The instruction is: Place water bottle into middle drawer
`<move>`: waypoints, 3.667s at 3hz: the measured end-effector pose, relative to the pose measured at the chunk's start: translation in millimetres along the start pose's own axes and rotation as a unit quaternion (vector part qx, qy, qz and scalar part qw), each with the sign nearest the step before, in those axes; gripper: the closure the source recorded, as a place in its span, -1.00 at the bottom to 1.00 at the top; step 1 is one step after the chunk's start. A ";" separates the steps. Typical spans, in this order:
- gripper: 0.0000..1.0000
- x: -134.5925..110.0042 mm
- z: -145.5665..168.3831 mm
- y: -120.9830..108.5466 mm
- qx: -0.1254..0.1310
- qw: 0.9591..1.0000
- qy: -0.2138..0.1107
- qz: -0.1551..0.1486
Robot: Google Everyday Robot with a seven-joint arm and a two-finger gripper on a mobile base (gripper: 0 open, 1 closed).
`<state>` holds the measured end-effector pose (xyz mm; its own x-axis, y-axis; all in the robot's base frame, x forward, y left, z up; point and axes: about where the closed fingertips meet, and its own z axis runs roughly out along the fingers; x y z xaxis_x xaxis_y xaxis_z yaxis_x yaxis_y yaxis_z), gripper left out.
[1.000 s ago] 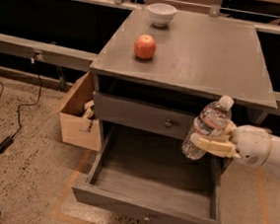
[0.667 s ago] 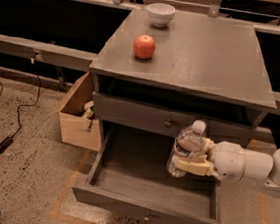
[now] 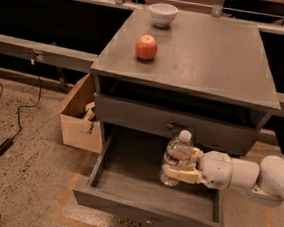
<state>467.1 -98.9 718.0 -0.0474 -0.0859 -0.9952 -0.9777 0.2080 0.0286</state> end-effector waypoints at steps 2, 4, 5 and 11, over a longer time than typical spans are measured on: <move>1.00 73.8 3.6 -4.9 0.014 0.999 0.023 -0.018; 1.00 151.9 34.8 -25.4 -0.005 0.998 0.047 -0.053; 1.00 180.9 53.8 -39.5 0.006 0.997 0.051 -0.052; 1.00 245.3 137.1 -102.8 0.013 0.999 0.023 -0.032</move>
Offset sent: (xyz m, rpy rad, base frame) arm 0.0105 -0.0082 -0.1403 -0.1053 -0.1101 0.0196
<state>584.0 -7.8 458.1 0.0056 -0.1447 -0.9895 -0.9733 0.2264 -0.0386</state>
